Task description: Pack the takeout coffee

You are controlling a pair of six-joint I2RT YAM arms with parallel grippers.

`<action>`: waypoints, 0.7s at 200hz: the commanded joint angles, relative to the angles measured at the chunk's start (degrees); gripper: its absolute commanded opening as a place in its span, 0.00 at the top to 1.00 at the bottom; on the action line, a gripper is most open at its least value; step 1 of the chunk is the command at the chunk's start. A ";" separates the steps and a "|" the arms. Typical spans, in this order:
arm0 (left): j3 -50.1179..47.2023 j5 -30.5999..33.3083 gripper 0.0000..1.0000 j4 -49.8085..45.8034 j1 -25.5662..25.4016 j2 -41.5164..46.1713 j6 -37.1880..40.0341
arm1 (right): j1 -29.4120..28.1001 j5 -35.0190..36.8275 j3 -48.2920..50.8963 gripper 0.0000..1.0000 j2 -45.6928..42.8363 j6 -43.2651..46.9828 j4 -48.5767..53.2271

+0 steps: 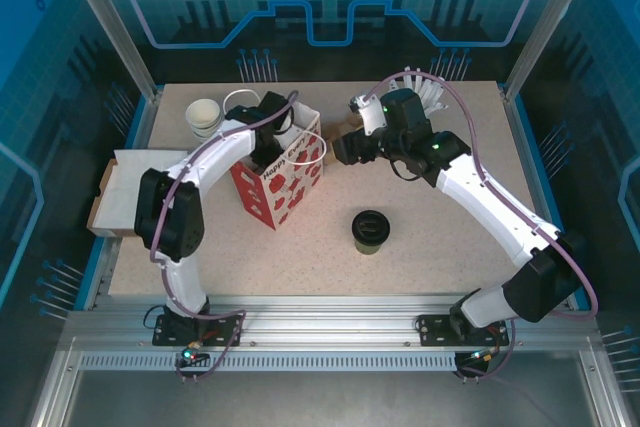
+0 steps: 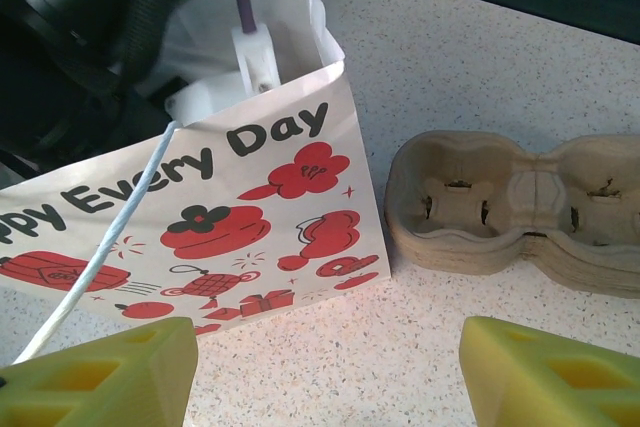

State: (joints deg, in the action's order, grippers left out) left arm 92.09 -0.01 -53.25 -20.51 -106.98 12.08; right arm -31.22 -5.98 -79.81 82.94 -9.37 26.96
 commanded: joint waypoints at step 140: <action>19.74 -4.92 0.33 -3.13 2.67 13.44 -1.71 | -1.42 0.53 -0.09 0.29 -3.76 0.57 0.10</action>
State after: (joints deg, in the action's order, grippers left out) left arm 108.18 -3.42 -56.34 -18.15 -97.34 11.88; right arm -31.86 -5.98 -79.79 81.19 -9.37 26.98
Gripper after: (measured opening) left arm 0.673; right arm 0.708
